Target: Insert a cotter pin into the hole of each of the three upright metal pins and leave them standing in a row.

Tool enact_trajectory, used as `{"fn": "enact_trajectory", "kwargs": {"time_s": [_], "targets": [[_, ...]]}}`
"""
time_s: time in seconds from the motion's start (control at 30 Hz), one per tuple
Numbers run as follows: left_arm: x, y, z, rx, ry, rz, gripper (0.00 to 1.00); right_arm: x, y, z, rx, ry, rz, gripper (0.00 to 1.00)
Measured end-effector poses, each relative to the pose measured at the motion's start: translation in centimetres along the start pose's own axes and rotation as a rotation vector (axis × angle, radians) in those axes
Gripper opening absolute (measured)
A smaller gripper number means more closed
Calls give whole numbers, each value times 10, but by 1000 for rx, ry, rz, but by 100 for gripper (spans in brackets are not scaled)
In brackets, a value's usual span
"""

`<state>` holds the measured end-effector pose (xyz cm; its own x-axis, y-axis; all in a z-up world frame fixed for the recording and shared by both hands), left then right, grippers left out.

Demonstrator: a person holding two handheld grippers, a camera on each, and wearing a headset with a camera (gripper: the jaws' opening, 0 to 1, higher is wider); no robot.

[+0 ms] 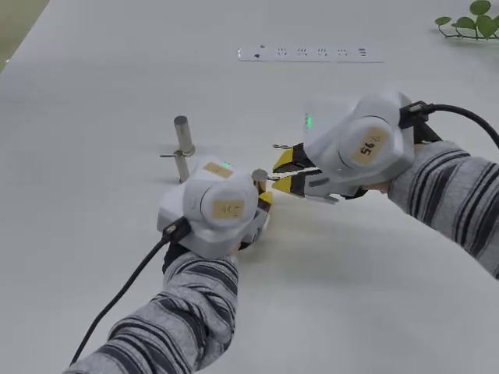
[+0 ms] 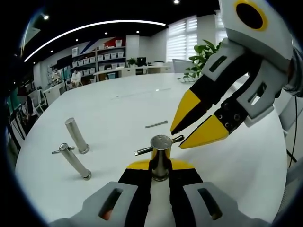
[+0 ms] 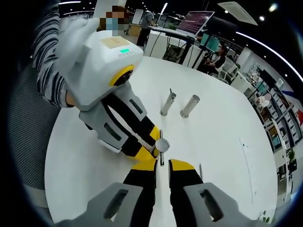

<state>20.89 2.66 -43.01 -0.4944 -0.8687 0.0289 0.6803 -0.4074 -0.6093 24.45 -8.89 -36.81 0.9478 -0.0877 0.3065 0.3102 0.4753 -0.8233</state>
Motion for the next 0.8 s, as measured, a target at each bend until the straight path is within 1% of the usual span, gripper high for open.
{"fn": "enact_trajectory", "kwargs": {"time_s": [0.13, 0.8], "targets": [[0, 1, 1, -1, -2, 3, 9, 1, -2, -2, -2, 11, 9, 0], [0, 3, 2, -4, -12, 12, 9, 4, 3, 3, 5, 10, 7, 0]]}}
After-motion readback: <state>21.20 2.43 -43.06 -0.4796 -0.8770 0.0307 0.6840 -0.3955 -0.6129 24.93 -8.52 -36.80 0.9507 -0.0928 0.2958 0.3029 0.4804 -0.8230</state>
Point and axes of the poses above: the centre of the closed fingertips' face, and the gripper's own axes: y roughly forward along the fingers, x roughly to its right, z roughly out of its top, the point moved 10 cm from there along -y, roughly backward along the fingers, and after that the axes turned 8 degrees about -x, right-handed, at the moved point
